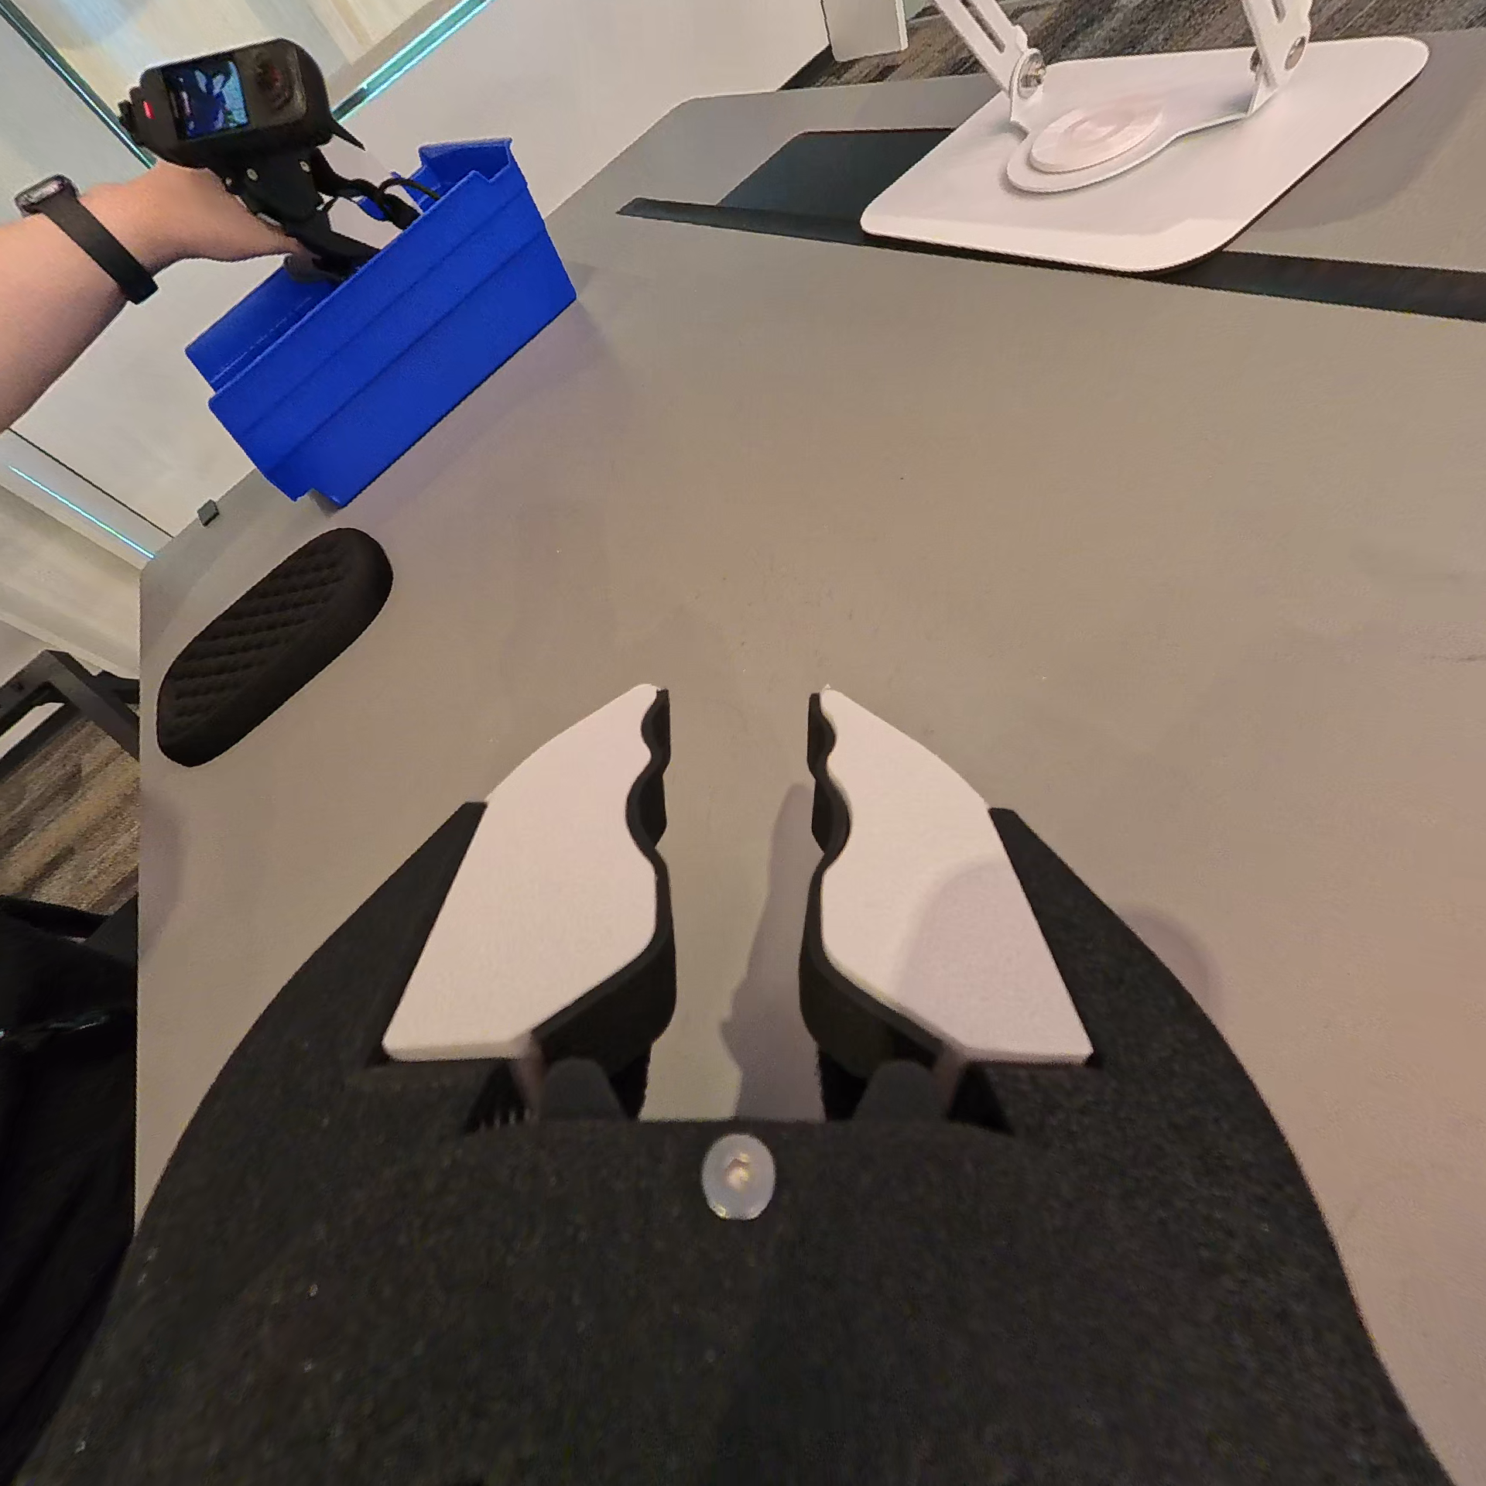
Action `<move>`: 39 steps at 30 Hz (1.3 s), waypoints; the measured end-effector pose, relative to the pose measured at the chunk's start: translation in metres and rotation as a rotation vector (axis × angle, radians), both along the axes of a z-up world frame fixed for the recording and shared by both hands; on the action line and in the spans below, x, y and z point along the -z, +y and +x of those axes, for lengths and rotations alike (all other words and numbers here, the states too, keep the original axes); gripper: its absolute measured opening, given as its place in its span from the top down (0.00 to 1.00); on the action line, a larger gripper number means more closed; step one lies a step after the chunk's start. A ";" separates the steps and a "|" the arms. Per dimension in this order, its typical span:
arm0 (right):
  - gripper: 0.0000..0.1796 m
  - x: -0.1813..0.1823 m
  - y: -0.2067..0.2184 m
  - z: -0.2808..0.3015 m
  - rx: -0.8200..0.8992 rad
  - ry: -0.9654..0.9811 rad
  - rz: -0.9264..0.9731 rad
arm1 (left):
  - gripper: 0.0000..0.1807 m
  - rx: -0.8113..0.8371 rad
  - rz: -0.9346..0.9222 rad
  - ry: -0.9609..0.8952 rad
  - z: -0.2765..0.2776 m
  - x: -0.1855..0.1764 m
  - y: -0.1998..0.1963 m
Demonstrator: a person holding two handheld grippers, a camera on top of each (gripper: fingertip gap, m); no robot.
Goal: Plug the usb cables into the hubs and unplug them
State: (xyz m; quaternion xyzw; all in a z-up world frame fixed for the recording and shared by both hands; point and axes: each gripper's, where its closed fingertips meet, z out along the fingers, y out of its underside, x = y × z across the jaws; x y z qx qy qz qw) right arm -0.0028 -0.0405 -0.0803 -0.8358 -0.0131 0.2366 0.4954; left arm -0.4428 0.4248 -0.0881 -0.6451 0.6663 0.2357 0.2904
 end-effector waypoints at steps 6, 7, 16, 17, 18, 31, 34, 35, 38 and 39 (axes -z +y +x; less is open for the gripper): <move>0.82 0.002 0.000 -0.001 -0.008 -0.003 -0.006 | 0.90 0.000 0.032 -0.056 0.005 -0.023 -0.003; 0.82 0.001 0.000 -0.002 -0.011 0.001 -0.002 | 0.90 0.000 0.044 -0.075 0.007 -0.032 -0.004; 0.83 -0.004 0.000 -0.007 -0.027 0.011 0.017 | 0.91 0.062 0.251 -0.136 0.028 -0.147 -0.022; 0.83 -0.004 0.000 -0.008 -0.031 0.013 0.020 | 0.91 0.073 0.274 -0.136 0.032 -0.162 -0.025; 0.83 -0.005 0.000 -0.009 -0.034 0.015 0.022 | 0.91 0.086 0.301 -0.132 0.036 -0.177 -0.029; 0.83 -0.003 0.002 -0.017 -0.068 0.039 0.028 | 0.90 0.254 0.551 -0.156 0.134 -0.368 -0.123; 0.83 -0.003 0.001 -0.016 -0.070 0.041 0.031 | 0.91 0.316 0.619 -0.161 0.168 -0.403 -0.156; 0.83 -0.004 0.001 -0.016 -0.069 0.043 0.034 | 0.91 0.343 0.660 -0.155 0.180 -0.415 -0.168; 0.83 -0.005 0.000 -0.016 -0.072 0.055 0.041 | 0.91 0.395 0.690 -0.155 0.212 -0.441 -0.201; 0.83 -0.005 0.000 -0.015 -0.070 0.054 0.043 | 0.91 0.404 0.684 -0.162 0.222 -0.447 -0.212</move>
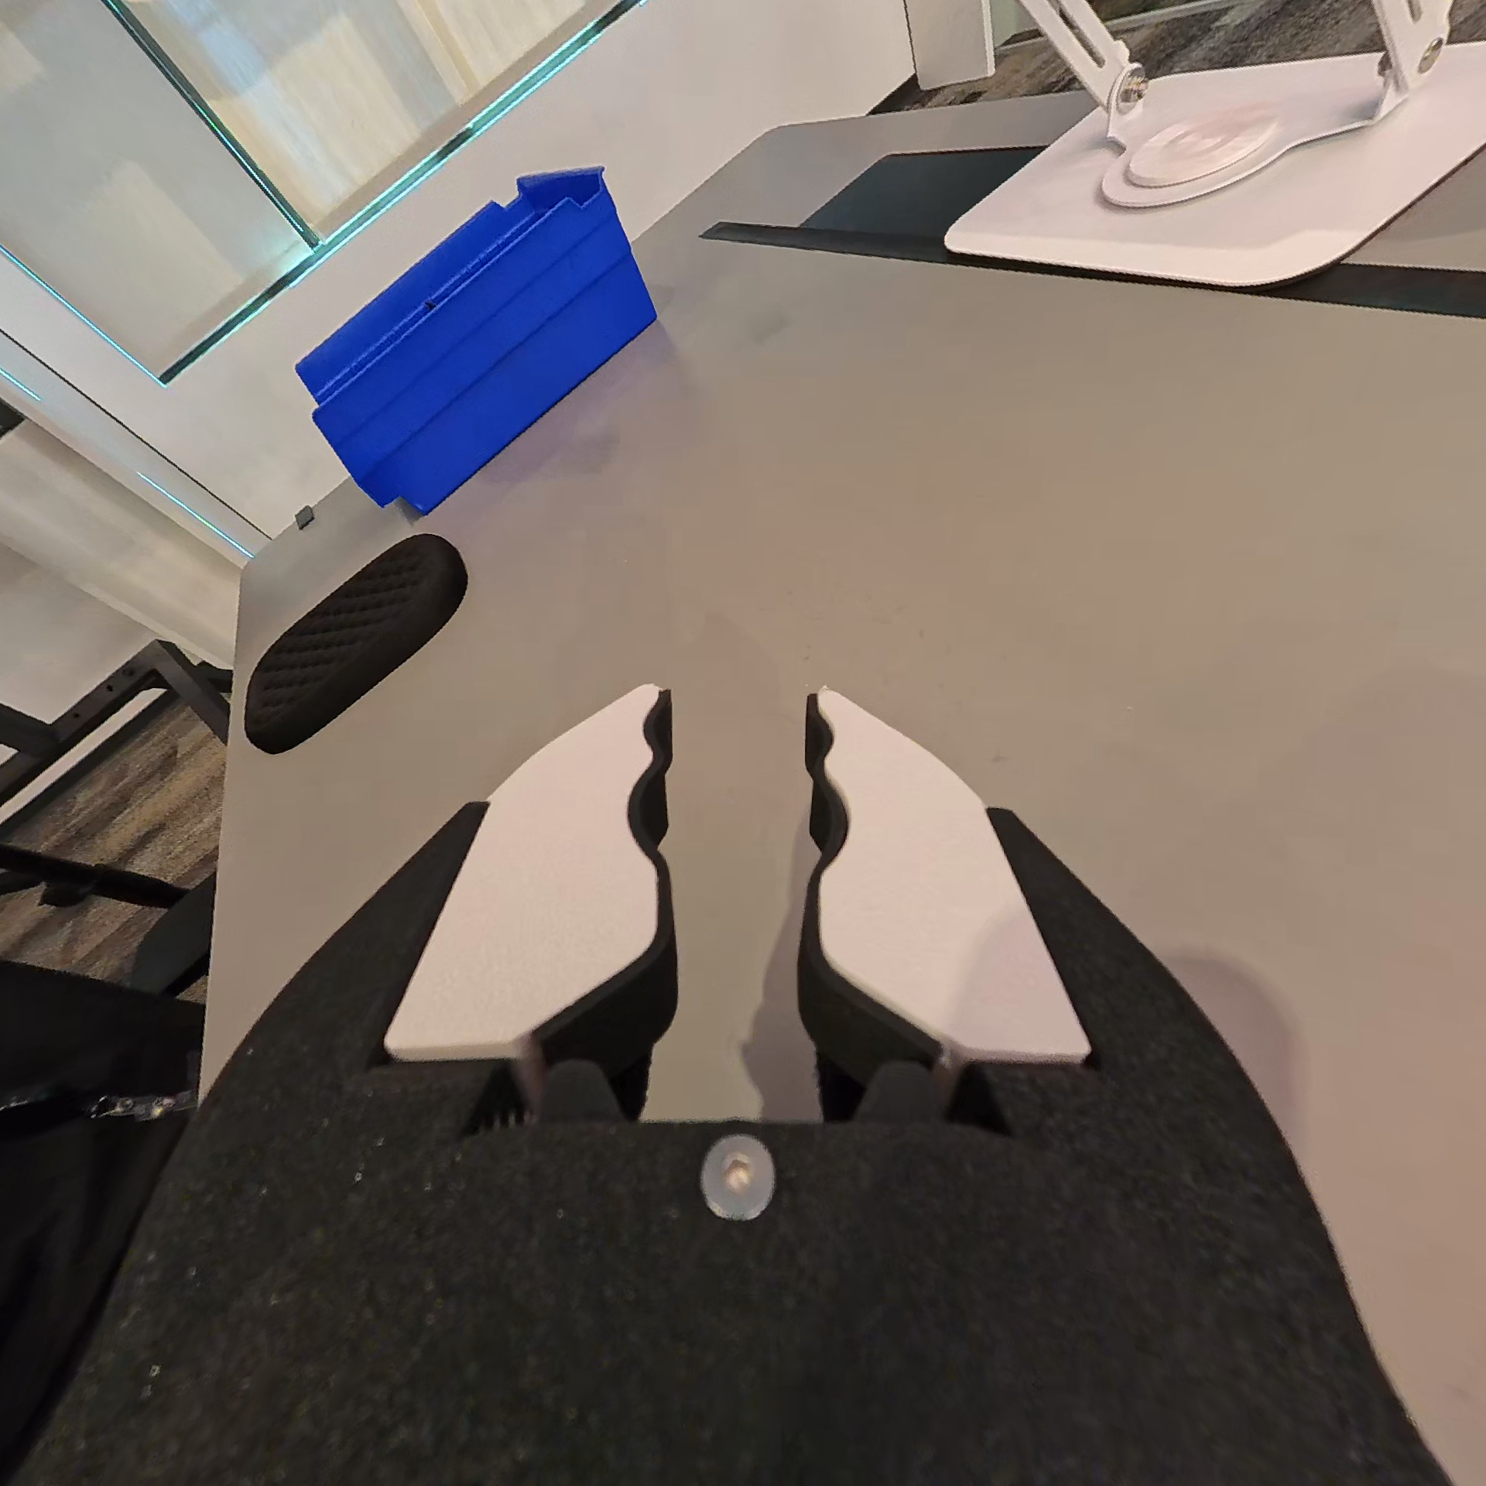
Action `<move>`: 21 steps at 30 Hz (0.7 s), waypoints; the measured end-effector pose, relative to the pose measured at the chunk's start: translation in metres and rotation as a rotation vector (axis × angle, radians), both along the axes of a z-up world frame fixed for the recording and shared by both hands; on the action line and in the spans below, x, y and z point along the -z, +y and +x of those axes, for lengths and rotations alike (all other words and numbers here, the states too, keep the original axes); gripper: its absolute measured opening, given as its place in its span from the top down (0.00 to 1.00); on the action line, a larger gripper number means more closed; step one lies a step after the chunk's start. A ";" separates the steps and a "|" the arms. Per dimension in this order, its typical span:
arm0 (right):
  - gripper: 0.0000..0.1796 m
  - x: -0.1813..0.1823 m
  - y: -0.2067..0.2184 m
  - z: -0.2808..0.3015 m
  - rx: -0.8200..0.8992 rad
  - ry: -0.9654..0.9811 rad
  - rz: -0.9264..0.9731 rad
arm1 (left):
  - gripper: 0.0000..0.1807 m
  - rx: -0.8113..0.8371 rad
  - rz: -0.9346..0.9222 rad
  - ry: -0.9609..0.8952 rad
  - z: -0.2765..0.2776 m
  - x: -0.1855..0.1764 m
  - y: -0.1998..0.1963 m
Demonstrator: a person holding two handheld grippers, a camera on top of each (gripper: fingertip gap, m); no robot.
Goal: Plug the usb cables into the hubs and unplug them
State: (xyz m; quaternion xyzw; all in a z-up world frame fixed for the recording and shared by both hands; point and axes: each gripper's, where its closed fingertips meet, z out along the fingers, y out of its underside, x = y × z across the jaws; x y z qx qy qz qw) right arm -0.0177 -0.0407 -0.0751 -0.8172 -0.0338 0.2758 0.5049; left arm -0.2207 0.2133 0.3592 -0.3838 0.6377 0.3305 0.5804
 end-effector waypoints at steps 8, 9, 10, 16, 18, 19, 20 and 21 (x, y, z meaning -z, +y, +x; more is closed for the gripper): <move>0.83 -0.006 -0.003 0.004 0.004 0.040 0.035 | 0.90 0.069 -0.042 0.048 0.070 0.033 -0.064; 0.83 -0.005 -0.004 0.005 0.006 0.037 0.035 | 0.90 0.064 -0.052 0.064 0.076 0.048 -0.069; 0.83 -0.004 -0.004 0.006 0.011 0.029 0.033 | 0.90 0.057 -0.065 0.084 0.080 0.066 -0.073; 0.83 -0.002 -0.004 0.004 0.000 0.008 0.031 | 0.91 -0.020 -0.132 0.121 0.093 0.178 -0.098; 0.84 -0.001 -0.004 0.002 -0.004 0.003 0.028 | 0.91 -0.036 -0.181 0.123 0.096 0.219 -0.105; 0.84 0.000 -0.003 0.001 -0.007 0.001 0.026 | 0.91 -0.037 -0.203 0.123 0.097 0.240 -0.110; 0.84 0.001 -0.003 0.001 -0.008 -0.003 0.022 | 0.91 -0.033 -0.217 0.125 0.098 0.259 -0.114; 0.84 0.002 -0.003 0.001 -0.006 -0.008 0.019 | 0.91 -0.026 -0.242 0.121 0.099 0.279 -0.119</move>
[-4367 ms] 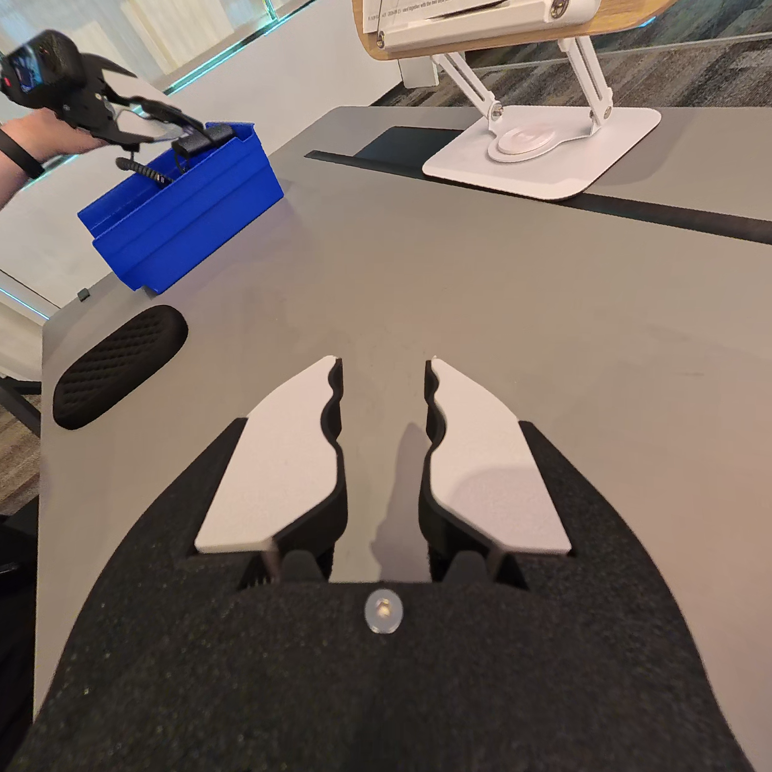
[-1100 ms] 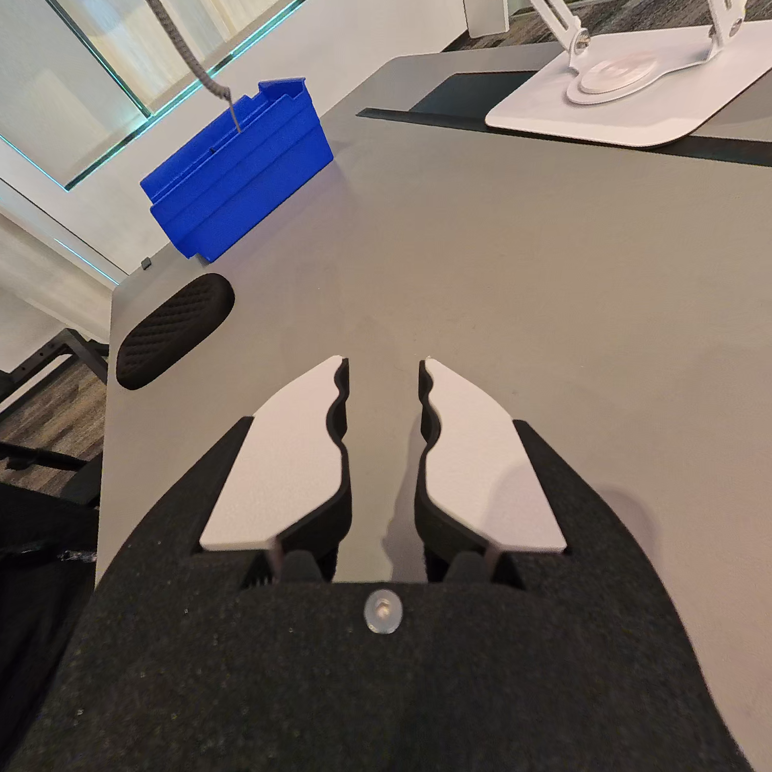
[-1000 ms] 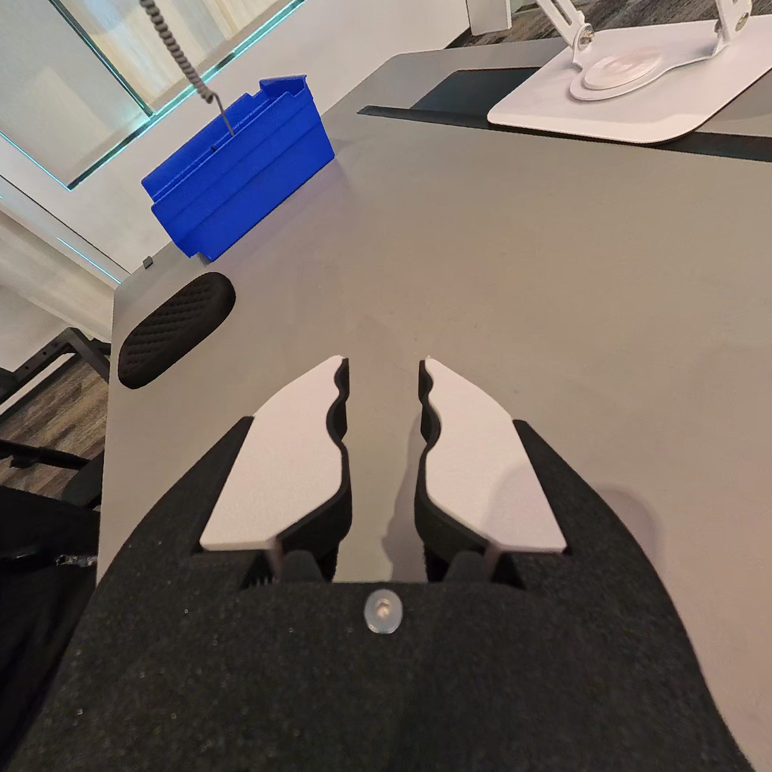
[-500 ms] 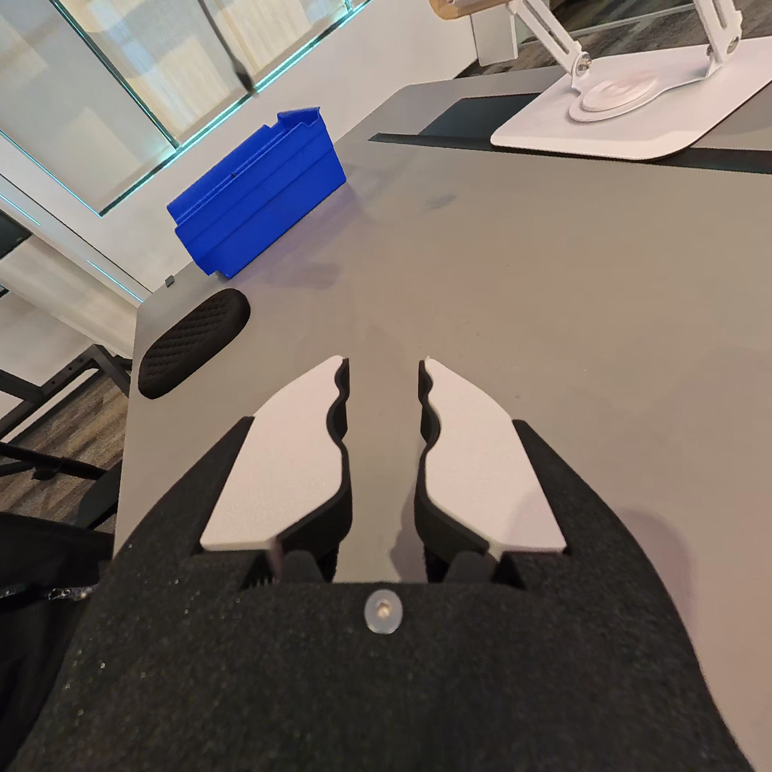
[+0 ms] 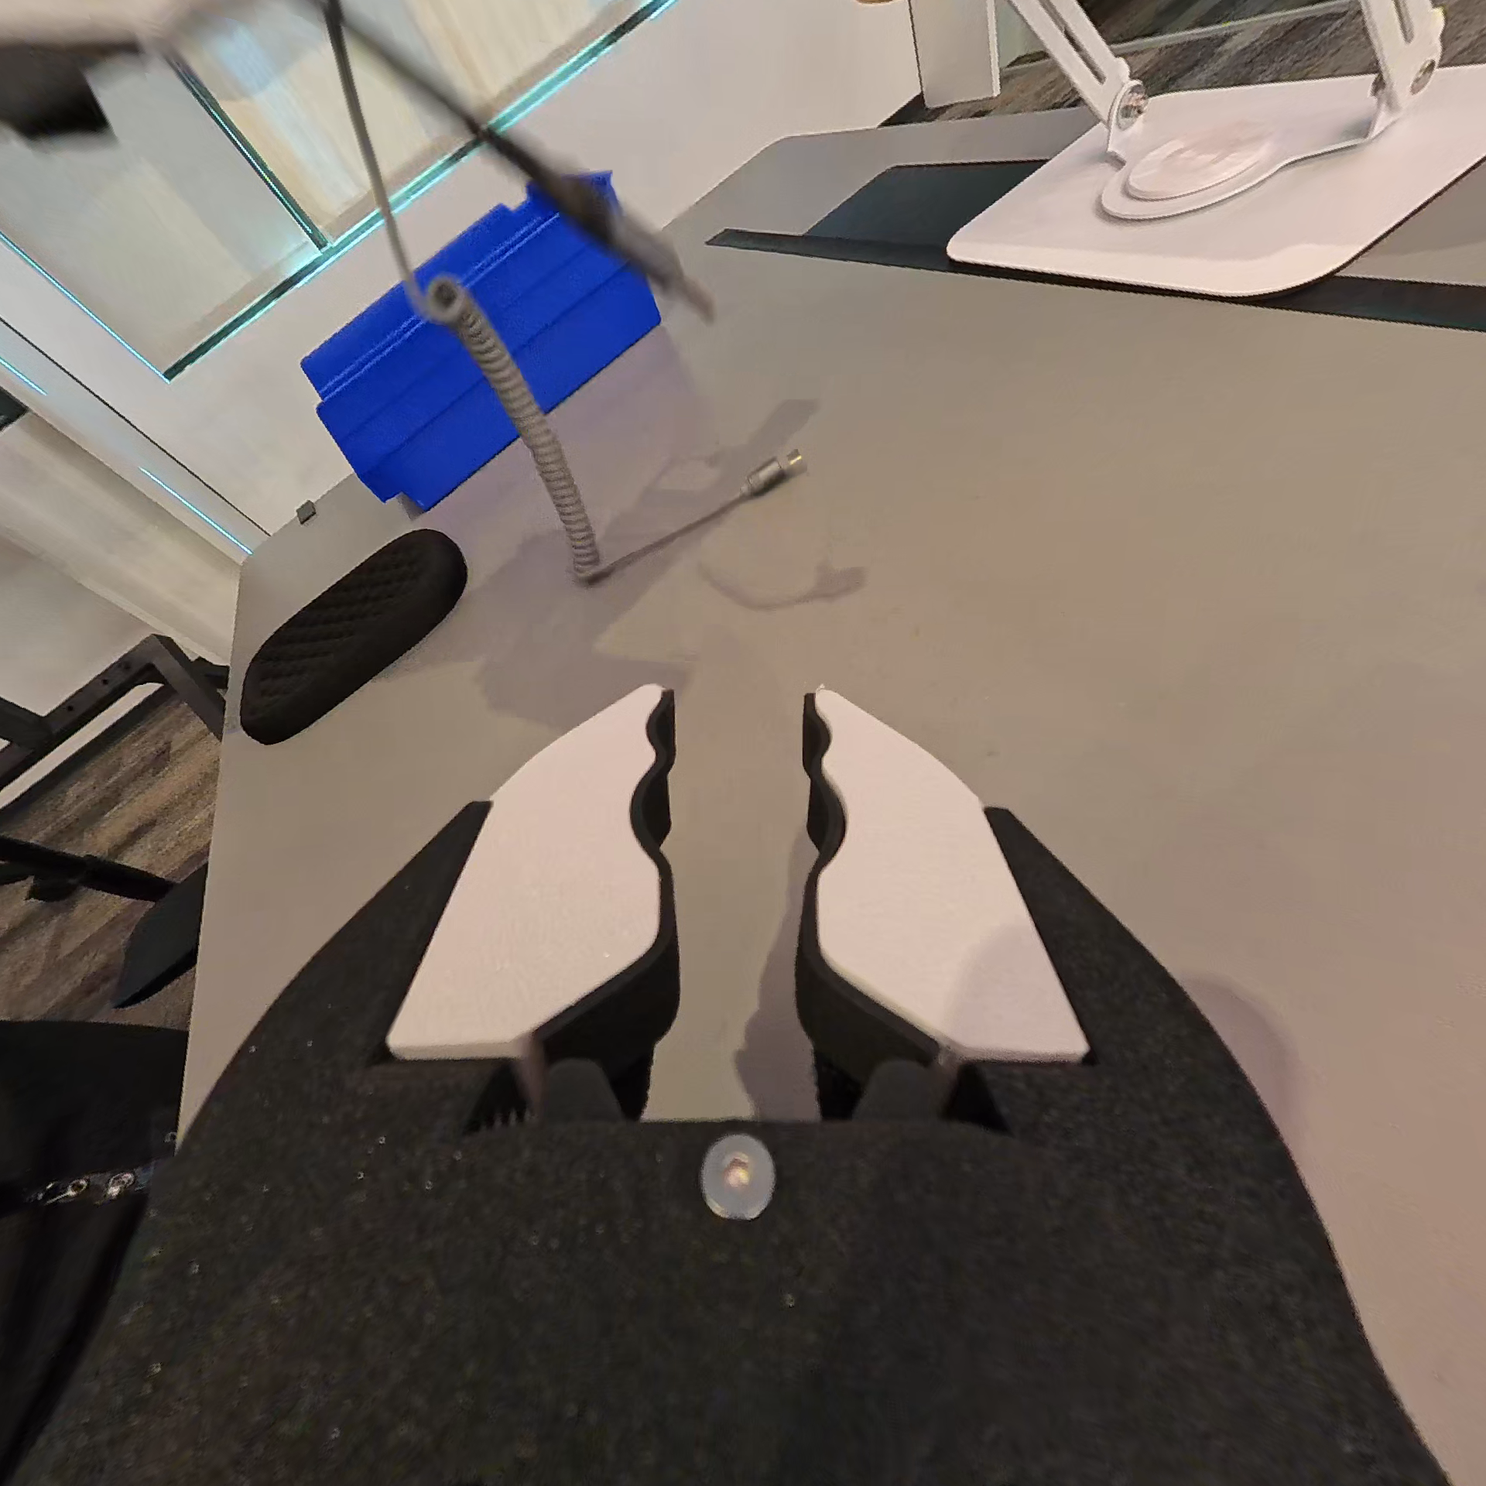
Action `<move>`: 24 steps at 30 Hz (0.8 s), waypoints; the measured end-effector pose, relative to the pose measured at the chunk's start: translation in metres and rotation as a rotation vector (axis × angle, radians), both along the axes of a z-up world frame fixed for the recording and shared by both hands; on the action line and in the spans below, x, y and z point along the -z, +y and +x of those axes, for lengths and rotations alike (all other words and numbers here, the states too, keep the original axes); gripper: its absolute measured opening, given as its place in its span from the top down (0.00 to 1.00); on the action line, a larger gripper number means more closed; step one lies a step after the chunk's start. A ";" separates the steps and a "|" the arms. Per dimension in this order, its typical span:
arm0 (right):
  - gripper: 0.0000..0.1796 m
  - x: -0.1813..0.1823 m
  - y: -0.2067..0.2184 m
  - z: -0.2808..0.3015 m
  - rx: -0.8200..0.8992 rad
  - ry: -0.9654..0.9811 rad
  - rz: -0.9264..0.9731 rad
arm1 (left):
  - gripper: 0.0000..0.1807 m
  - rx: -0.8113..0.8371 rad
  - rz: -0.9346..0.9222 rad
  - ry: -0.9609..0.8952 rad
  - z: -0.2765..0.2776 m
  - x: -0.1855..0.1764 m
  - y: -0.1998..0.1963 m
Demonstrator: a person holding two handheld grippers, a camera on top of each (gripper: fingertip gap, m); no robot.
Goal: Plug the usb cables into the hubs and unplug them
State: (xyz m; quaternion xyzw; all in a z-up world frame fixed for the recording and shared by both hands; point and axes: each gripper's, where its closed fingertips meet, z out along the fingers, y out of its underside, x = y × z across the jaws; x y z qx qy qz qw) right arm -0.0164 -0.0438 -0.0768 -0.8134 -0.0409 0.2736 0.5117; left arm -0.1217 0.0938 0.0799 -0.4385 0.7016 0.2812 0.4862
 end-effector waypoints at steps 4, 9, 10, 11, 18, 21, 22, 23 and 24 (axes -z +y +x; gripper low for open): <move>0.84 0.000 0.000 0.000 0.003 -0.001 0.002 | 0.91 0.018 -0.122 -0.017 0.004 0.077 -0.024; 0.84 -0.002 0.001 0.002 0.017 0.004 0.018 | 0.91 0.007 -0.133 -0.072 0.010 0.136 -0.036; 0.85 -0.002 0.001 0.001 0.014 0.010 0.022 | 0.91 0.004 -0.104 -0.091 0.010 0.140 -0.036; 0.85 -0.002 0.001 0.001 0.014 0.011 0.021 | 0.91 0.005 -0.066 -0.116 0.010 0.142 -0.035; 0.84 -0.002 0.000 0.002 0.017 0.015 0.023 | 0.91 0.014 -0.032 -0.168 0.004 0.184 -0.045; 0.84 0.000 0.001 0.000 0.009 0.014 0.012 | 0.91 -0.010 -0.071 -0.148 -0.002 0.205 -0.048; 0.84 0.001 0.001 -0.001 0.005 0.011 0.007 | 0.91 -0.007 -0.059 -0.137 -0.003 0.209 -0.049; 0.84 0.002 0.001 -0.002 0.000 0.009 0.002 | 0.90 -0.002 -0.051 -0.125 -0.003 0.213 -0.051; 0.84 0.003 0.001 -0.003 -0.004 0.009 -0.004 | 0.89 0.003 -0.050 -0.109 -0.004 0.217 -0.052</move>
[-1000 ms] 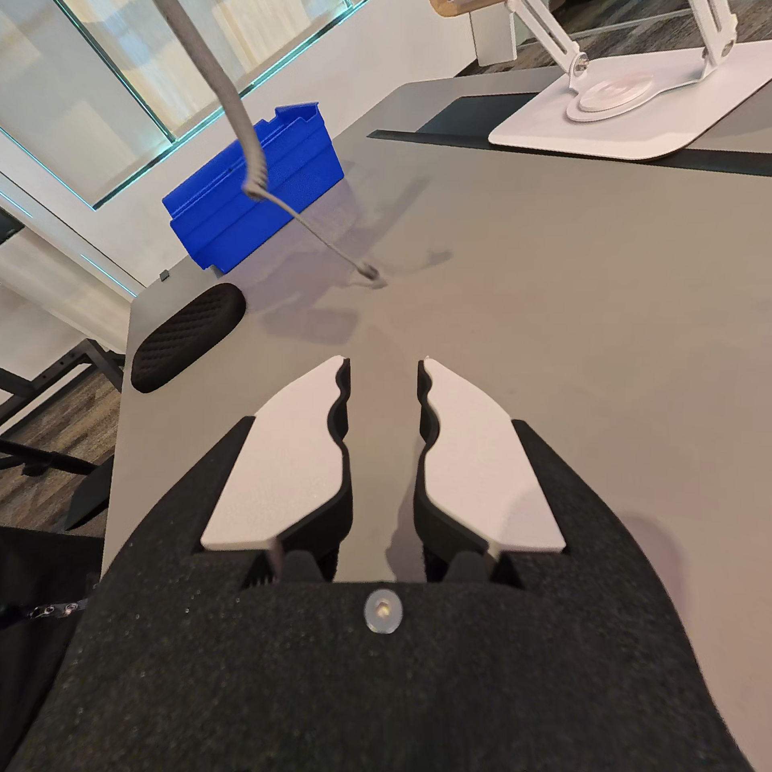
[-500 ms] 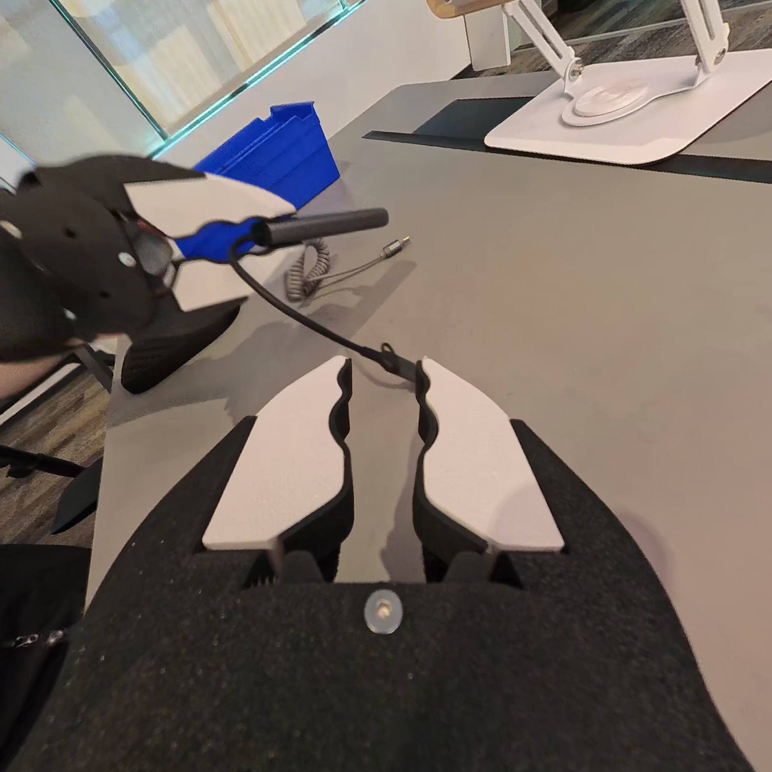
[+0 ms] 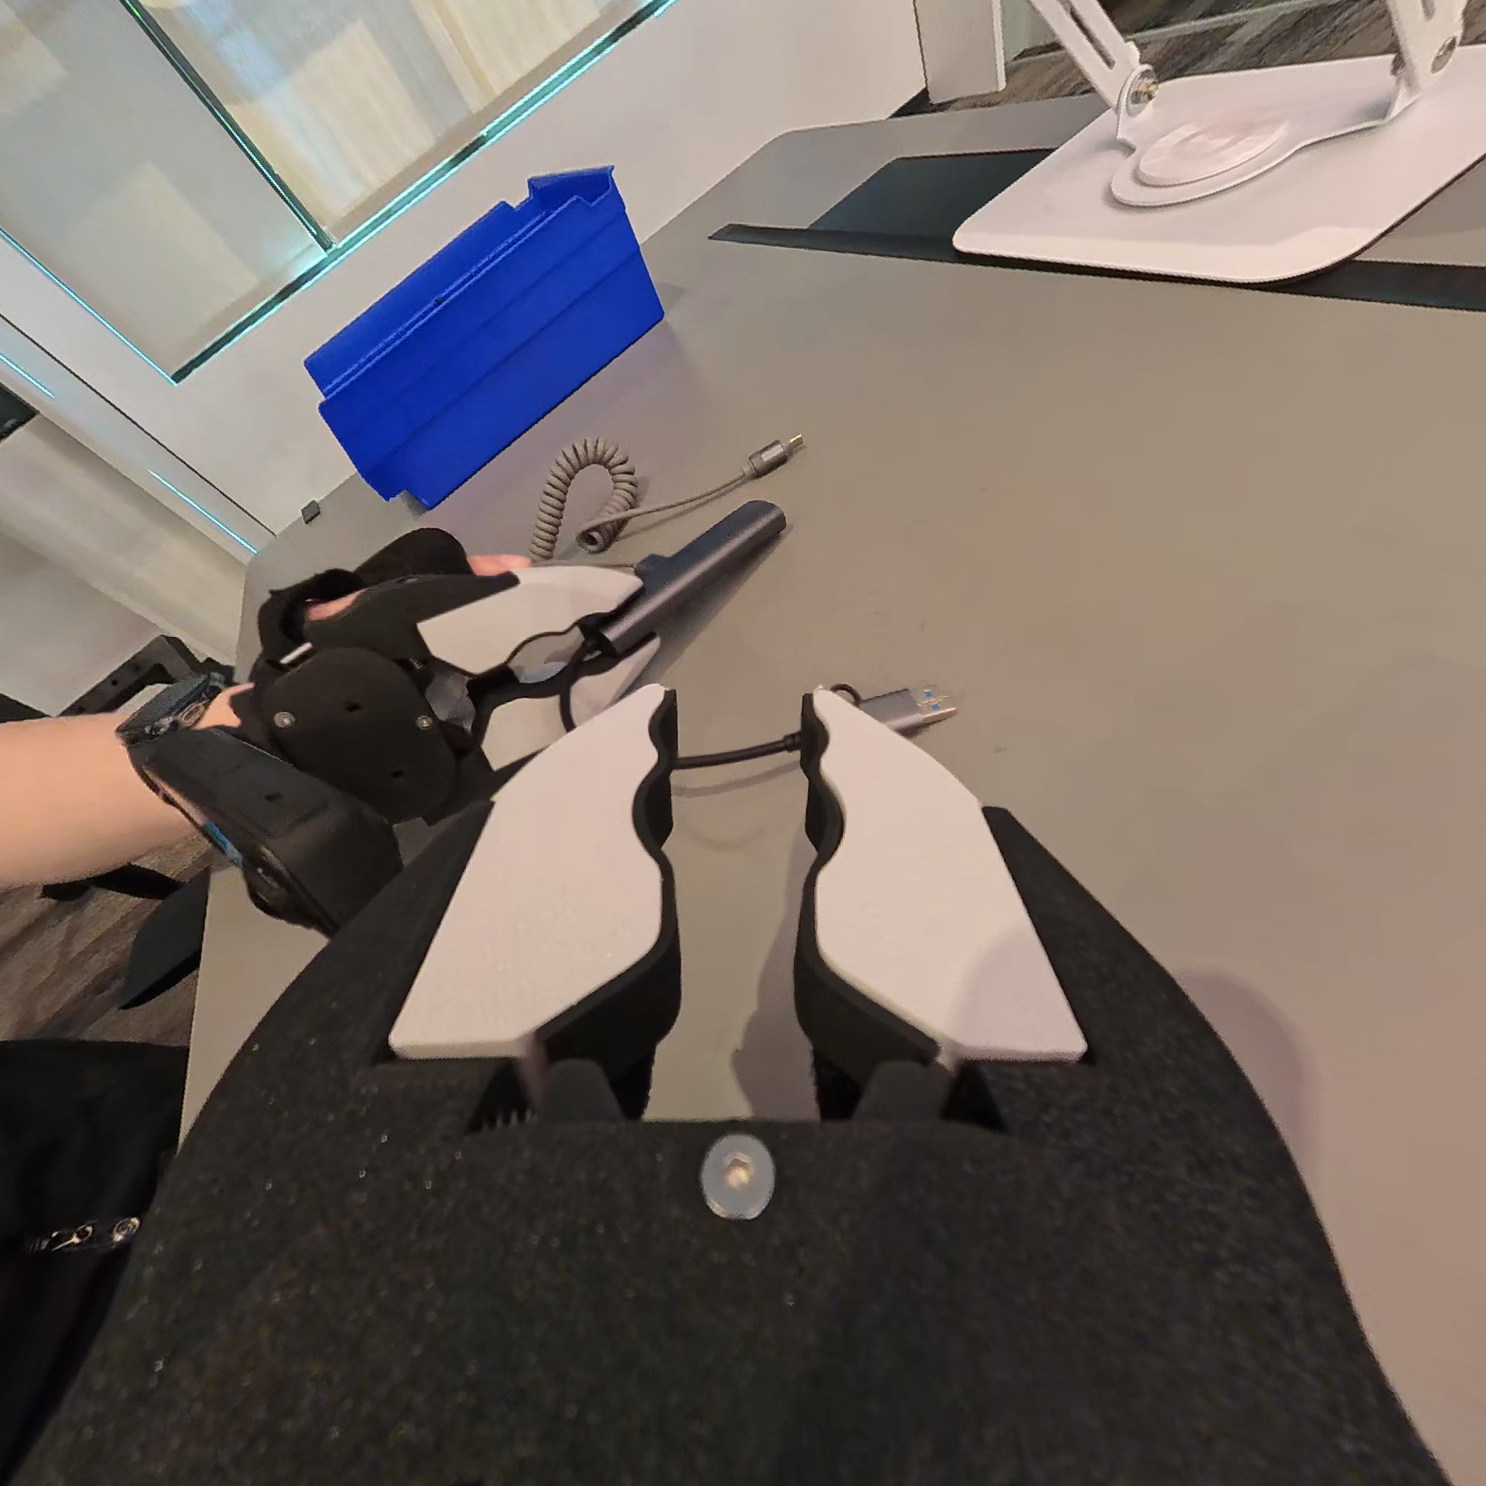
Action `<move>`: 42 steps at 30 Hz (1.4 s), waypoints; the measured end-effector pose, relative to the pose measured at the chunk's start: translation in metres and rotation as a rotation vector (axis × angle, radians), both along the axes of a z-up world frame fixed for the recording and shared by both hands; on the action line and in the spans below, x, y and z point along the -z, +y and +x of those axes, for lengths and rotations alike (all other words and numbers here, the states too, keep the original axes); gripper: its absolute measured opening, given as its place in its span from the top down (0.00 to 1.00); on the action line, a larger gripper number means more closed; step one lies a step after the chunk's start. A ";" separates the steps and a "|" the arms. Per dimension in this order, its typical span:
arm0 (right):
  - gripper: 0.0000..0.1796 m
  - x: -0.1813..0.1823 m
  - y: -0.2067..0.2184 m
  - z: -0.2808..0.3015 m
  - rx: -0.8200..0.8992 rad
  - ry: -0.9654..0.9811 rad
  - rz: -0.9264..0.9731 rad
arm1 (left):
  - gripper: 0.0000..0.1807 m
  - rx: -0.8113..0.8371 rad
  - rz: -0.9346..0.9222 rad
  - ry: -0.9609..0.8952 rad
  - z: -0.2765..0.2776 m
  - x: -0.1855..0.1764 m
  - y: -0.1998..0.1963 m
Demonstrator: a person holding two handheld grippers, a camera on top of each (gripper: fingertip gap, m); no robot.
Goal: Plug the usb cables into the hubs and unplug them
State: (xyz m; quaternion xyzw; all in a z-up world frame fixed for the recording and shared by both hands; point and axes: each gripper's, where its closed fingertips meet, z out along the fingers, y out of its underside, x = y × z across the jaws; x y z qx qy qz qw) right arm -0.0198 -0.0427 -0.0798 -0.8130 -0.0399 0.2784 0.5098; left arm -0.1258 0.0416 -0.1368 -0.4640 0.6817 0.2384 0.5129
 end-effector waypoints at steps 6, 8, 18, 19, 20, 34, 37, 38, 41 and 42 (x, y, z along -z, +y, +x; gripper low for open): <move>0.84 0.003 0.000 -0.002 -0.007 -0.009 -0.016 | 0.86 0.004 -0.035 0.017 -0.001 0.007 -0.003; 0.84 0.003 0.000 -0.001 -0.004 -0.004 -0.015 | 0.85 -0.003 -0.049 0.017 -0.002 0.005 -0.004; 0.84 0.004 -0.001 0.001 -0.002 0.014 -0.022 | 0.68 0.023 -0.195 0.051 -0.005 -0.002 -0.024; 0.84 0.005 -0.001 0.001 -0.003 0.014 -0.025 | 0.67 0.024 -0.238 0.067 -0.006 -0.001 -0.028; 0.84 0.005 -0.001 0.001 -0.004 0.013 -0.026 | 0.67 0.028 -0.289 0.086 -0.008 0.000 -0.032; 0.84 0.008 -0.003 -0.001 -0.011 0.012 -0.043 | 0.62 0.227 -0.877 0.272 -0.031 -0.021 -0.063; 0.84 0.012 -0.002 -0.015 -0.026 0.029 -0.087 | 0.61 0.243 -0.752 0.326 -0.049 -0.044 -0.024; 0.84 0.015 0.000 -0.022 -0.019 0.017 -0.111 | 0.61 0.221 -0.716 0.327 -0.054 -0.049 -0.009; 0.83 0.020 0.007 -0.057 -0.006 -0.061 -0.141 | 0.63 0.180 -0.779 0.234 -0.058 -0.057 0.011; 0.83 0.020 0.010 -0.073 -0.018 -0.076 -0.137 | 0.63 0.183 -0.800 0.186 -0.056 -0.058 0.016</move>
